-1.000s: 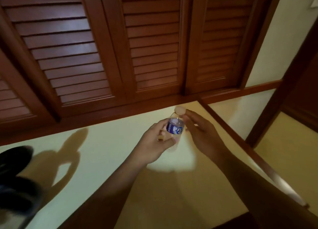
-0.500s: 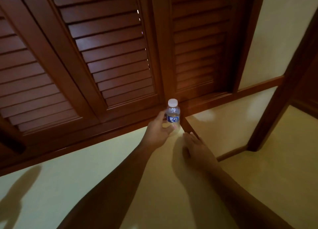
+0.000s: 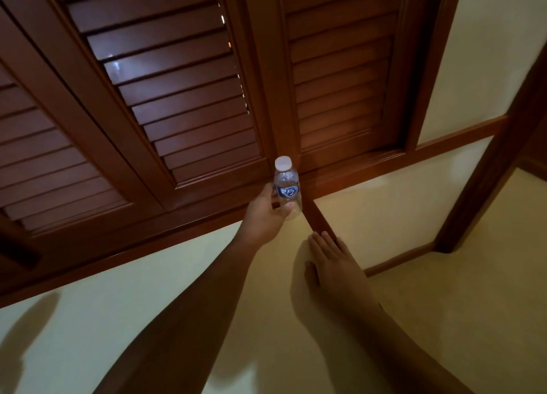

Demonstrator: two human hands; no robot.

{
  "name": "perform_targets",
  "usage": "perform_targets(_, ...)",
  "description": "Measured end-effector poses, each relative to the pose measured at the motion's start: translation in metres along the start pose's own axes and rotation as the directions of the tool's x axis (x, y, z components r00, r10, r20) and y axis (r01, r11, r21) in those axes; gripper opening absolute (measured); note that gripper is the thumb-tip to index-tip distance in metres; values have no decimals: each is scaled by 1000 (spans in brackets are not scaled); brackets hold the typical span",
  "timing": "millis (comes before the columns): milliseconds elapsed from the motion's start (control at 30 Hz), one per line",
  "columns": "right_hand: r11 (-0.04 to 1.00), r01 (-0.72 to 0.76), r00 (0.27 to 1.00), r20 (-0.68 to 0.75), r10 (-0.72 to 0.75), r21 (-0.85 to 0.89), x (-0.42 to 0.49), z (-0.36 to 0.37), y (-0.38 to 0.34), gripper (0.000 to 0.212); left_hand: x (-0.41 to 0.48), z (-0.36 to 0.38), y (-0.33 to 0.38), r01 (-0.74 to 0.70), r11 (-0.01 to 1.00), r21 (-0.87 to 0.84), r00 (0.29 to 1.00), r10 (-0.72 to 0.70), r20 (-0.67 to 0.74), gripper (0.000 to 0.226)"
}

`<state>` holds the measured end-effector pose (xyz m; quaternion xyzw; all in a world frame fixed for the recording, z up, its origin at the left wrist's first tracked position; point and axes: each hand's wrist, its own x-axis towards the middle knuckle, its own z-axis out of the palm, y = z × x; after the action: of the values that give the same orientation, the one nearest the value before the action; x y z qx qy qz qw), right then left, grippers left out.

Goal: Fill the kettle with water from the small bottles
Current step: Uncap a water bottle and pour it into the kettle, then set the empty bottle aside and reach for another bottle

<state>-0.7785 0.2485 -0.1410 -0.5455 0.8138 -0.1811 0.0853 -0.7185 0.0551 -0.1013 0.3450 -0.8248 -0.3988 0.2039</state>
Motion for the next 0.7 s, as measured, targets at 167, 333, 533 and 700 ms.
perform_targets(167, 1000, 0, 1000, -11, 0, 1, -2, 1, 0, 91, 0, -1, 2, 12, 1000, 0, 999, -12, 32, 55)
perform_targets(333, 999, 13, 1000, -14, -12, 36, -2, -2, -1, 90, -20, -9, 1, 49, 999, -1, 998, -49, 38, 64)
perform_targets(533, 996, 73, 995, -72, -69, 44, -9, -6, -5, 69, -109, -37, -16, -33, 987, 158, 999, 31, 14, 62)
perform_targets(700, 971, 232, 965, -139, -222, 62, -24, 1, -71, 57, -195, -78, -44, -73, 981, 182, 994, 85, -63, 56)
